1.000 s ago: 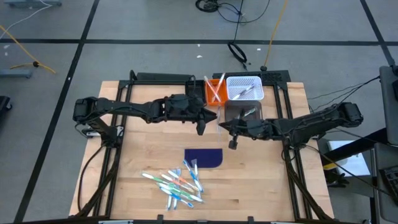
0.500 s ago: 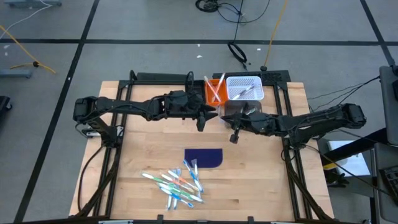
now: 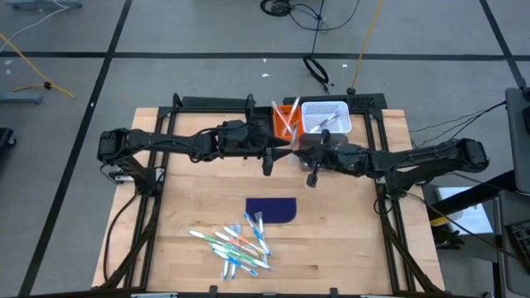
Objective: Pick & Place Toothbrushes
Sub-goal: Put the purple toothbrush into the white bin
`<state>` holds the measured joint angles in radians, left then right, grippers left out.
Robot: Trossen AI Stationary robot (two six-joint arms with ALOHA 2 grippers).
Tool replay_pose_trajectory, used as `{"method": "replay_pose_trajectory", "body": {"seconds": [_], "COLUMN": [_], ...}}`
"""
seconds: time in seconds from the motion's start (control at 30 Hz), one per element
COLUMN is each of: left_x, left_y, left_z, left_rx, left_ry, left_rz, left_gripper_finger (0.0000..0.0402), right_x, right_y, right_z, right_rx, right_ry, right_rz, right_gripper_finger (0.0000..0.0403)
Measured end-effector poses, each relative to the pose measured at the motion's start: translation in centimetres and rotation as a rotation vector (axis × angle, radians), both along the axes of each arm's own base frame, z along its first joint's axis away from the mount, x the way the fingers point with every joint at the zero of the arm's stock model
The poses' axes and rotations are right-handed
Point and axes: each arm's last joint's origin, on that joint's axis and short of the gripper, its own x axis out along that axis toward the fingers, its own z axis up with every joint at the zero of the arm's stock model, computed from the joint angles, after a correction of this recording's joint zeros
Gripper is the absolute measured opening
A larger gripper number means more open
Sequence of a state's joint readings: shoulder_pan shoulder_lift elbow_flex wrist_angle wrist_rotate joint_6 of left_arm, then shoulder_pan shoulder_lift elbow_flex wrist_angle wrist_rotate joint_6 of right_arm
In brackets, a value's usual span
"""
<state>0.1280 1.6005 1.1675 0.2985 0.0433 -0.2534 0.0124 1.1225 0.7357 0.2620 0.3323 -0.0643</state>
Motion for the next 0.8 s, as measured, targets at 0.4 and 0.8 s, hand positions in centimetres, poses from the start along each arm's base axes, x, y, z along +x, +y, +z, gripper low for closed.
{"method": "replay_pose_trajectory", "body": {"seconds": [0.4,0.8], "left_x": [0.8,1.9], "left_y": [0.1,0.6], "left_z": [-0.2,-1.7], "left_rx": [0.03,0.005], "left_ry": [-0.062,-0.079], "left_rz": [0.074,0.056], "left_gripper_finger": [0.0154,0.0053], "right_x": [0.5,0.5], "right_y": [0.2,0.2], "right_z": [0.1,-0.5], "right_rx": [0.036,0.04], "right_ry": [-0.044,0.01], "right_rz": [0.071,0.069], "right_gripper_finger": [0.0,0.0]}}
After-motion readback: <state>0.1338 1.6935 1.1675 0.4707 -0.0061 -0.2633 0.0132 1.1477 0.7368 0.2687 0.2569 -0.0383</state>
